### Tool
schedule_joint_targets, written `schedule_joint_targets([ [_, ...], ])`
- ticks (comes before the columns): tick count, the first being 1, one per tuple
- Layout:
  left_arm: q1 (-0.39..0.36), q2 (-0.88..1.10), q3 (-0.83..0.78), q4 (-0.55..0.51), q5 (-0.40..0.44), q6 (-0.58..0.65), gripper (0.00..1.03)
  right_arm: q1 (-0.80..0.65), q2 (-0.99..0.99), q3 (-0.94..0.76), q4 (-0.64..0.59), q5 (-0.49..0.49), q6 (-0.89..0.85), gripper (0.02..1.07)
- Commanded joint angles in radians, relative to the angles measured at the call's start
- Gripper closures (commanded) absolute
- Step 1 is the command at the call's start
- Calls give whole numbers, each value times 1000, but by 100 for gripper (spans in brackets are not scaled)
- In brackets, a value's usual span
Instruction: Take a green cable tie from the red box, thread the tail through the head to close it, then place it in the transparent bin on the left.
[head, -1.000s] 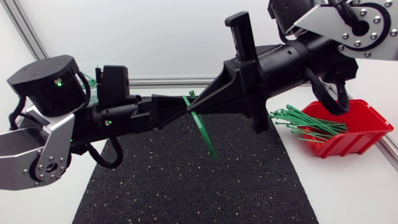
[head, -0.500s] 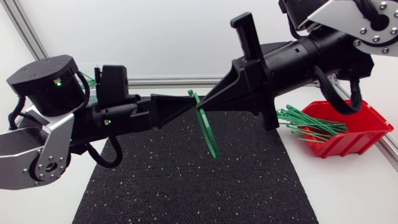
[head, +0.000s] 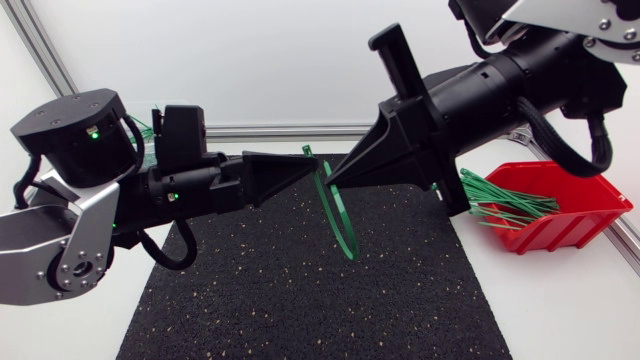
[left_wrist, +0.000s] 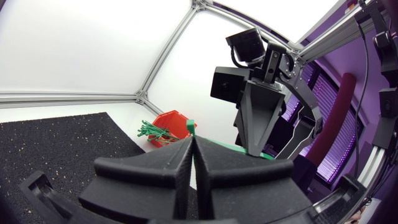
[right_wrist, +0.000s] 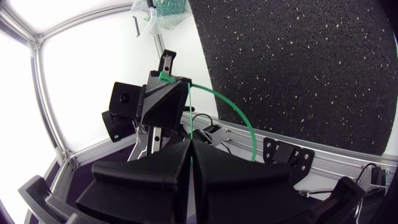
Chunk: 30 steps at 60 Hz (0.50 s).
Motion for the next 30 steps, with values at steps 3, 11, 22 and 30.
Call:
schedule_joint_targets([
  [3, 2, -8, -27, 13, 3, 20, 100, 12, 55, 58, -99, -20, -73, 101],
  [11, 2, -8, -31, 13, 3, 21, 100, 8, 69, 93, -131, -55, -89, 101],
  [22, 3, -10, -31, 16, 2, 26, 100, -3, 98, 131, -143, -115, -86, 101],
  [30, 2, -10, -32, 19, 2, 32, 100, 16, 141, 143, -148, -145, -86, 101],
])
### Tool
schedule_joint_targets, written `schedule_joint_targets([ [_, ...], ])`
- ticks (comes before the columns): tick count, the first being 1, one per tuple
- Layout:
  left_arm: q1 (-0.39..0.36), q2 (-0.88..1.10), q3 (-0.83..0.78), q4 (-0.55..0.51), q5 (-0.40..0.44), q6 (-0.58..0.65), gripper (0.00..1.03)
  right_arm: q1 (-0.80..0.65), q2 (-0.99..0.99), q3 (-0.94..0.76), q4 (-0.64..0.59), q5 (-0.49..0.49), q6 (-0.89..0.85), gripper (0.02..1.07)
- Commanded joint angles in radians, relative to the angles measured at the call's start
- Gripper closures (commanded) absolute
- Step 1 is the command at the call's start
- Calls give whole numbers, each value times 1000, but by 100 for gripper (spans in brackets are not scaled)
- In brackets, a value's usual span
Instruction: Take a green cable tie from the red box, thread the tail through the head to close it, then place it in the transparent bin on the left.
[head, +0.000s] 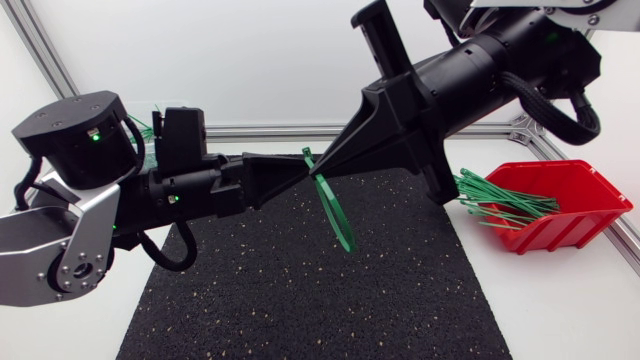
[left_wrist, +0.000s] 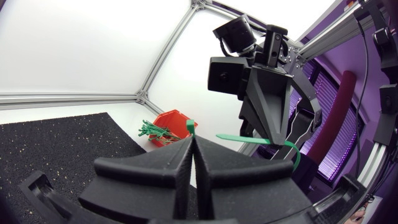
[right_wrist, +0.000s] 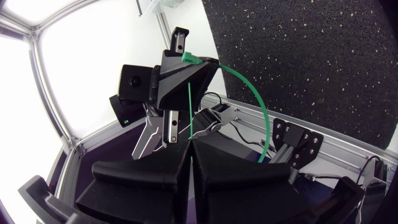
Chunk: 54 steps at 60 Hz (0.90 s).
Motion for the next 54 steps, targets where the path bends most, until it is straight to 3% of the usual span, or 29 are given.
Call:
schedule_joint_targets([
  [1, 2, -11, -26, 19, 2, 16, 100, 12, 33, 16, -16, -13, -14, 101],
  [54, -1, -24, -34, 18, 2, 14, 100, -25, 12, 20, 13, -47, -14, 101],
])
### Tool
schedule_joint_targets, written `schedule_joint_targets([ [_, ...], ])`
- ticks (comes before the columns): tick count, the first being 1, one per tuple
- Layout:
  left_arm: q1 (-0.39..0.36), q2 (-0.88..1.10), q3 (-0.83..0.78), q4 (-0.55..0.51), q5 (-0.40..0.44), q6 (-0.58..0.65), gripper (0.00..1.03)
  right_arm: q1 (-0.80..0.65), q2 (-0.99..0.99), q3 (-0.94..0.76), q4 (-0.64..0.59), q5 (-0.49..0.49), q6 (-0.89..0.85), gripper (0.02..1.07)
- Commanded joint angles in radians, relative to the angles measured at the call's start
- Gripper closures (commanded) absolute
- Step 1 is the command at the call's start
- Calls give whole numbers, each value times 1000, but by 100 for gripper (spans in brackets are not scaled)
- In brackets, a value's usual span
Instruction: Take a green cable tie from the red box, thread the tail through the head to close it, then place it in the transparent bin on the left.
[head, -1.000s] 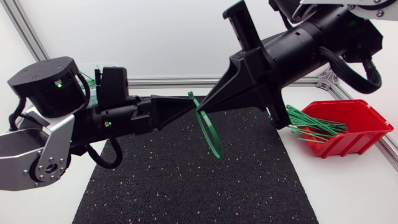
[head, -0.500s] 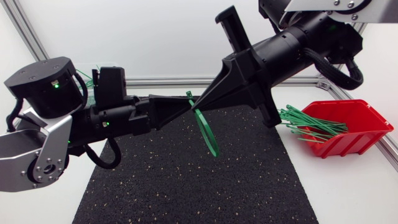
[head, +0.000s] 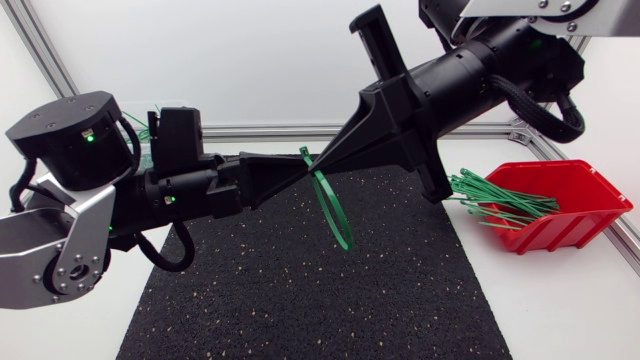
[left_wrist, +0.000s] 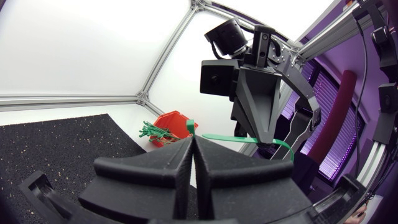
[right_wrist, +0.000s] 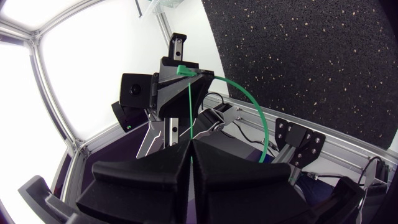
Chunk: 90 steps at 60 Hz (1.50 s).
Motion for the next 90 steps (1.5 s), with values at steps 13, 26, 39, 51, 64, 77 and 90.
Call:
schedule_joint_targets([
  [13, -9, -9, -28, 19, 2, 13, 100, -12, -11, 24, 22, -13, -3, 101],
  [26, -9, -15, -28, 19, 2, 13, 100, -24, -5, 30, 31, -13, 2, 101],
  [39, -9, -22, -30, 17, 2, 13, 100, -19, 5, 26, 31, -13, 2, 101],
  [51, -8, -24, -28, 19, 2, 13, 100, -10, 7, 18, 34, -13, 2, 101],
  [64, -9, -4, -25, 17, 2, 16, 100, -3, -7, 16, 36, -12, 3, 101],
  [77, -15, 4, -21, 17, -2, 22, 100, 0, -10, 9, 42, -10, 3, 101],
  [90, -20, -1, -21, 17, -15, 24, 100, -3, -5, -3, 48, -7, 3, 101],
])
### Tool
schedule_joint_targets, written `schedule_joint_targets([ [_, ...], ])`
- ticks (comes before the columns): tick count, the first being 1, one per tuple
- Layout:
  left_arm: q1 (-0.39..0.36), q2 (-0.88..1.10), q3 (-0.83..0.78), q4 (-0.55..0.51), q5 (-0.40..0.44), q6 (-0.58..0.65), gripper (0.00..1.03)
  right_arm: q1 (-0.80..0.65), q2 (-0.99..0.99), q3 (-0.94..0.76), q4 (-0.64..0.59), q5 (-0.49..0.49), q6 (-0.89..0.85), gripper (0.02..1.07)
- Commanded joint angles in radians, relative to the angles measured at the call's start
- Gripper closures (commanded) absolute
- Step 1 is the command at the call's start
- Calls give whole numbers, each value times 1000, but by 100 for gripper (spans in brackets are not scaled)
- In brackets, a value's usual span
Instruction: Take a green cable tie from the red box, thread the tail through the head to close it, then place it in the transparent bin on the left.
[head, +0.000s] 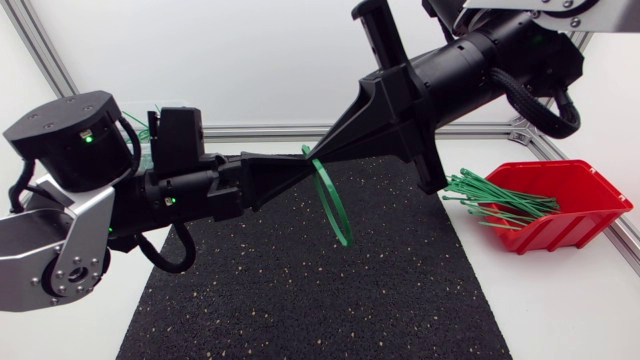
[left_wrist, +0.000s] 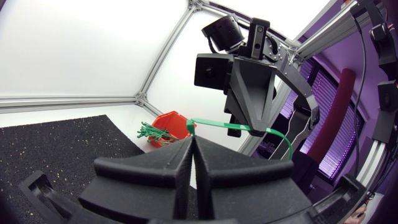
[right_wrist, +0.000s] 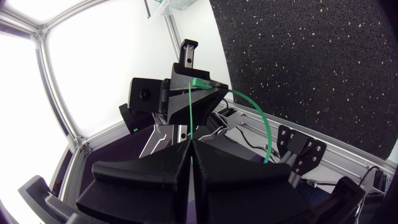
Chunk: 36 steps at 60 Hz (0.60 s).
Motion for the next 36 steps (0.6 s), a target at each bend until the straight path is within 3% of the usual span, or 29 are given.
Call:
schedule_joint_targets([
  [1, -6, 6, -21, 17, -9, 19, 100, 4, -5, -15, 1, -4, 3, 101],
  [36, -13, 9, -21, 17, -27, 42, 100, 4, -28, -56, 22, 5, 4, 101],
])
